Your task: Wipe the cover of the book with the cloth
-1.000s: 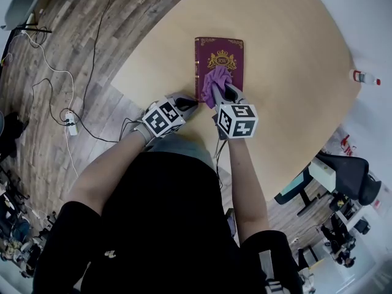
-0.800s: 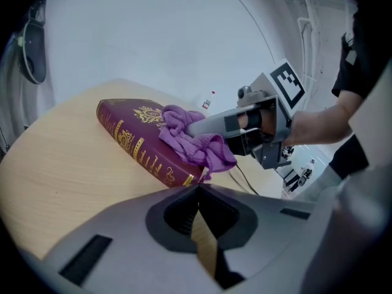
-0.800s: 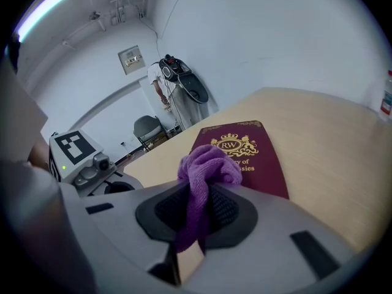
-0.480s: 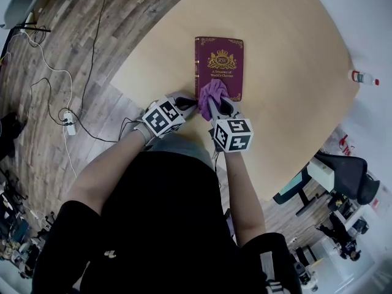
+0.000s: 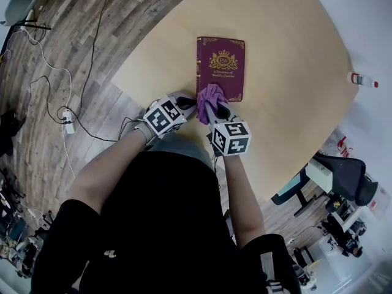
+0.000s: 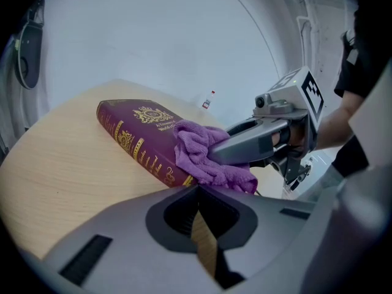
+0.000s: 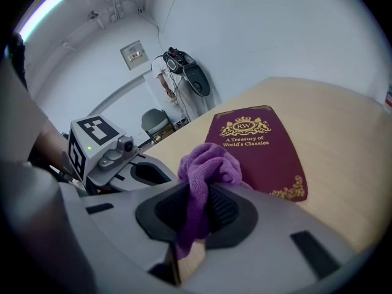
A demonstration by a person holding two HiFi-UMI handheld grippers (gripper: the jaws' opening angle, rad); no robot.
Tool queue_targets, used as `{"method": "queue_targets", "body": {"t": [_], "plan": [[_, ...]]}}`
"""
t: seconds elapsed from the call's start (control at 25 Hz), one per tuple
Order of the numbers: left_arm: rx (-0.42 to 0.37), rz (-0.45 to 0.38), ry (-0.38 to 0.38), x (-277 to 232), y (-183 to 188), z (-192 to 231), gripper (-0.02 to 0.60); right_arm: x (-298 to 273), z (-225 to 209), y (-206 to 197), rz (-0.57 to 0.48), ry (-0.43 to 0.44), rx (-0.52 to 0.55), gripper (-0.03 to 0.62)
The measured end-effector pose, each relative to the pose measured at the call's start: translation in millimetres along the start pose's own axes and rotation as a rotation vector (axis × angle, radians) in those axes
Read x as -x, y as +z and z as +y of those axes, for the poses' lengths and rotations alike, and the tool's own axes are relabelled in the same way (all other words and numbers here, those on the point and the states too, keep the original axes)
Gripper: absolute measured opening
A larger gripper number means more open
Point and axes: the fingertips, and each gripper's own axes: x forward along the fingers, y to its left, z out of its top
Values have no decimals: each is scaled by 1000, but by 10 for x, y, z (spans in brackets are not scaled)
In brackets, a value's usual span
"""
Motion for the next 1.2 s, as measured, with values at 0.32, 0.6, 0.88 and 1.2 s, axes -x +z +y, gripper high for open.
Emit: {"method": "queue_targets", "body": {"t": [0.32, 0.6, 0.88, 1.2], "plan": [[15, -3, -5, 9, 3, -6, 20, -59, 48, 58, 76, 35, 42, 67], [26, -3, -12, -26, 8, -8, 20, -150, 47, 126, 106, 40, 64, 67], [31, -5, -13, -31, 6, -8, 20, -289, 29, 298, 101, 65, 61, 67], [10, 5, -8, -44, -7, -13, 20, -530, -63, 638, 66, 59, 50, 67]]}}
